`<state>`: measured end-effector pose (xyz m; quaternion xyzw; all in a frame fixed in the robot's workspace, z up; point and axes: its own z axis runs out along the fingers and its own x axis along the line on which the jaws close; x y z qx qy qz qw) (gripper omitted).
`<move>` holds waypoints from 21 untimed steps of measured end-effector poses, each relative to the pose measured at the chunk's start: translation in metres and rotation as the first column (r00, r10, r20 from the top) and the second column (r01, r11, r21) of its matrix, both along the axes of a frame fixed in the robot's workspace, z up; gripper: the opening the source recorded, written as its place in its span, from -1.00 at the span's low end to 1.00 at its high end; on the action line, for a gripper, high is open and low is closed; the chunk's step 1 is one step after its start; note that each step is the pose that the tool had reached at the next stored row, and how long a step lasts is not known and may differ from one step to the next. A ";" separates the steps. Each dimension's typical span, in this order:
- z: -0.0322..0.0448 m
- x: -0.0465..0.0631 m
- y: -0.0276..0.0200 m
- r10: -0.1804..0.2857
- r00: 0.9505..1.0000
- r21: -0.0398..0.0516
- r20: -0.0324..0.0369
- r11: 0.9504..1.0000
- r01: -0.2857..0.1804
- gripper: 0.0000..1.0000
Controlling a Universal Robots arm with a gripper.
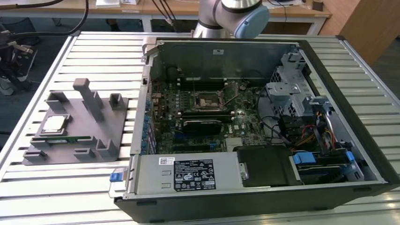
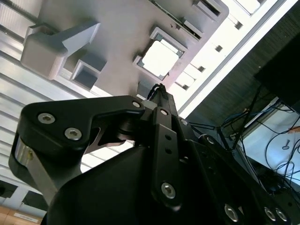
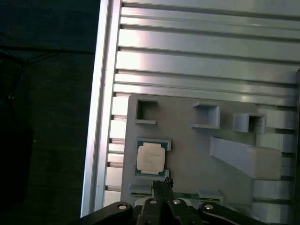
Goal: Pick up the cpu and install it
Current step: 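Pick up the cpu and move it towards the insertion slot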
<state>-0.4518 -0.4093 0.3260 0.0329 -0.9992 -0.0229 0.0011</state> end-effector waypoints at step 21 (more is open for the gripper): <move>-0.0319 -0.005 0.0000 -0.060 0.998 -0.002 -0.001 0.998 0.060 -0.30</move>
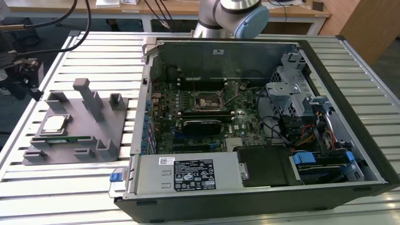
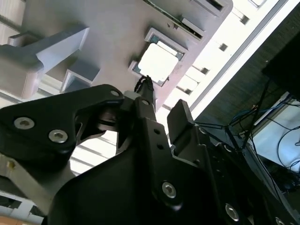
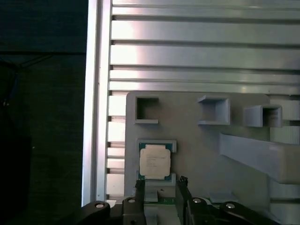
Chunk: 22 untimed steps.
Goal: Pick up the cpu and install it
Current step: 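Pick up the cpu and move it towards the insertion slot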
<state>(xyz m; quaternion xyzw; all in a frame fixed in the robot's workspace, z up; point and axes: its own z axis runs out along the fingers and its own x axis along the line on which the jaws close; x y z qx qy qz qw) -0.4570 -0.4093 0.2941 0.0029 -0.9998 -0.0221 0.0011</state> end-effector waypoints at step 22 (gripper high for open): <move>-0.0401 -0.001 0.0000 -0.002 1.000 -0.001 0.000 1.000 0.002 0.29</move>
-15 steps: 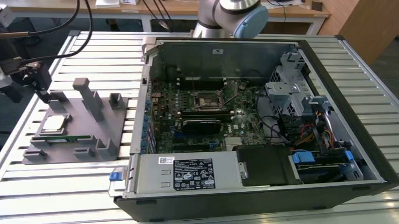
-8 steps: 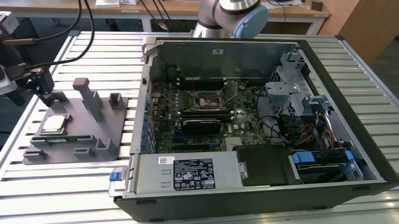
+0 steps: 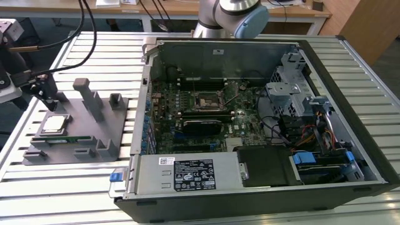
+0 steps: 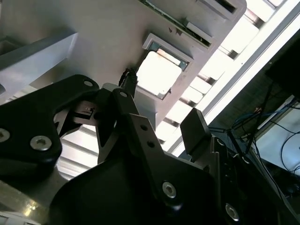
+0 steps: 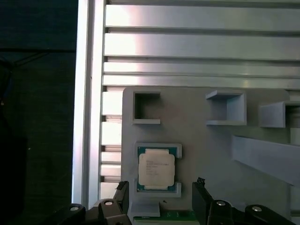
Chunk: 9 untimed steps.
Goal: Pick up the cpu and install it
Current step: 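Pick up the cpu and move it towards the insertion slot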
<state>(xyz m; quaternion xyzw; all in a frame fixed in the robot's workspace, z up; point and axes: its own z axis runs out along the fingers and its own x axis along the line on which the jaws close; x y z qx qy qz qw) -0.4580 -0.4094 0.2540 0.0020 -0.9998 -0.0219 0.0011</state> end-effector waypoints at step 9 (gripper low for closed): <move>-0.0163 0.000 0.0000 0.002 1.000 0.000 0.000 1.000 -0.002 0.44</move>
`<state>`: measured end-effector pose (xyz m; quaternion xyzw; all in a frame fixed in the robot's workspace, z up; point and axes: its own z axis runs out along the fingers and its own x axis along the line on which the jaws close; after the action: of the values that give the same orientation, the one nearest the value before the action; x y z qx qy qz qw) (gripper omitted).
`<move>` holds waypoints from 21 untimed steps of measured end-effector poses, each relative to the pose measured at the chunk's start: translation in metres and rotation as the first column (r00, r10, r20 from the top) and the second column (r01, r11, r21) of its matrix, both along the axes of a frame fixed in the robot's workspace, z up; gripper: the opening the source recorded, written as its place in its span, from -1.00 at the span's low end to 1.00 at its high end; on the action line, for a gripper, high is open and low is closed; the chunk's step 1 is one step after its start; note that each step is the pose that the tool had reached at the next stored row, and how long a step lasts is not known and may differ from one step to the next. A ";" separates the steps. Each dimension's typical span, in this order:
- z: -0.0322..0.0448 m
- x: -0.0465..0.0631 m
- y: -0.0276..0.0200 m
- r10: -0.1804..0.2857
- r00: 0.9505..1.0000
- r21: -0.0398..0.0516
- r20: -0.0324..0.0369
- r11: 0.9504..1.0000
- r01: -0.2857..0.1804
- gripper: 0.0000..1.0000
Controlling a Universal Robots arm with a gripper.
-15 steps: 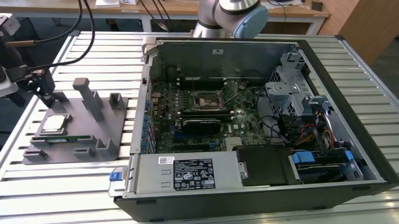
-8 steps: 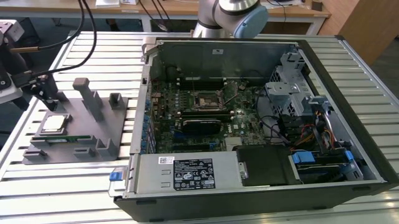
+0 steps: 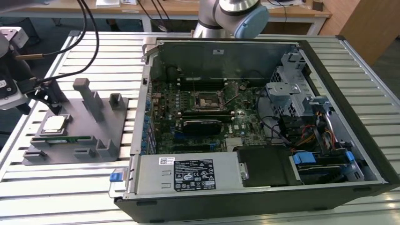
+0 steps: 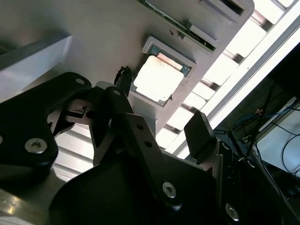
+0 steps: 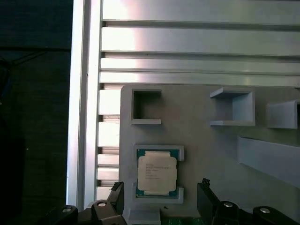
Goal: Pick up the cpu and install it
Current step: 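Pick up the cpu and move it towards the insertion slot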
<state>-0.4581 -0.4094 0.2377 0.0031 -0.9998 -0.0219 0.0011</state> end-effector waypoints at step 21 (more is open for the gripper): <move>-0.0380 -0.001 0.0021 0.001 1.000 0.000 -0.001 1.000 -0.001 0.44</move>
<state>-0.4593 -0.4073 0.1997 0.0037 -0.9998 -0.0219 0.0018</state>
